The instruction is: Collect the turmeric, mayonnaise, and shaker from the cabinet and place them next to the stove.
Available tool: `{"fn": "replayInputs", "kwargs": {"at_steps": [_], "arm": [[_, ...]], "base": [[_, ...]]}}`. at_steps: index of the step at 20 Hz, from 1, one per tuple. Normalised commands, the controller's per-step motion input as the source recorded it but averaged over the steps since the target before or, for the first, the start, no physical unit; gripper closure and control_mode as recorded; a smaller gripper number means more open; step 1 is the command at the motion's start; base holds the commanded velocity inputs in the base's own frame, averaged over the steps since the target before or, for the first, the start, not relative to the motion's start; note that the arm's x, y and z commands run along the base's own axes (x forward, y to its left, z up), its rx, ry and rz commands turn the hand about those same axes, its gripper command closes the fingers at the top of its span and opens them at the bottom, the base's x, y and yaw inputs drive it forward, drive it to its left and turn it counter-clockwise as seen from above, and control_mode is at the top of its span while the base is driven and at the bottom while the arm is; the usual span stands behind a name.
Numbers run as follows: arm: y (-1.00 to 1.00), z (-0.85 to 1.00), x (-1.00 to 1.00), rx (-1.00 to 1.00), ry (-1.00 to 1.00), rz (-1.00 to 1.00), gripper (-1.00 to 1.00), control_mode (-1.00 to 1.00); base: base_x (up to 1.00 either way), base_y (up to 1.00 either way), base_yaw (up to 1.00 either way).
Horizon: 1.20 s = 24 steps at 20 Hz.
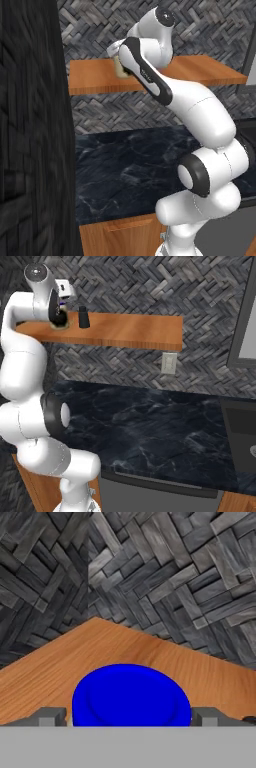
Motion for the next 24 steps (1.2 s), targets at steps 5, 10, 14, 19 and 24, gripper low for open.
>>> {"fn": "replayInputs", "kwargs": {"at_steps": [5, 10, 14, 19, 24], "arm": [[-0.07, -0.12, -0.84, 0.00, -0.12, 0.00, 1.00, -1.00], [-0.24, -0.01, -0.86, 0.00, -0.08, 0.01, 1.00, -1.00], [-0.49, 0.00, -0.90, 0.00, -0.04, 0.03, 1.00, -1.00], [-0.62, 0.00, -0.88, 0.00, 0.00, 0.06, 1.00, -1.00], [-0.65, -0.08, -0.80, 0.00, 0.00, 0.10, 1.00, -1.00]], "base": [[0.00, 0.00, 0.00], [0.00, 0.00, 0.00], [0.00, 0.00, 0.00], [0.00, 0.00, 0.00], [0.00, 0.00, 0.00]]}}
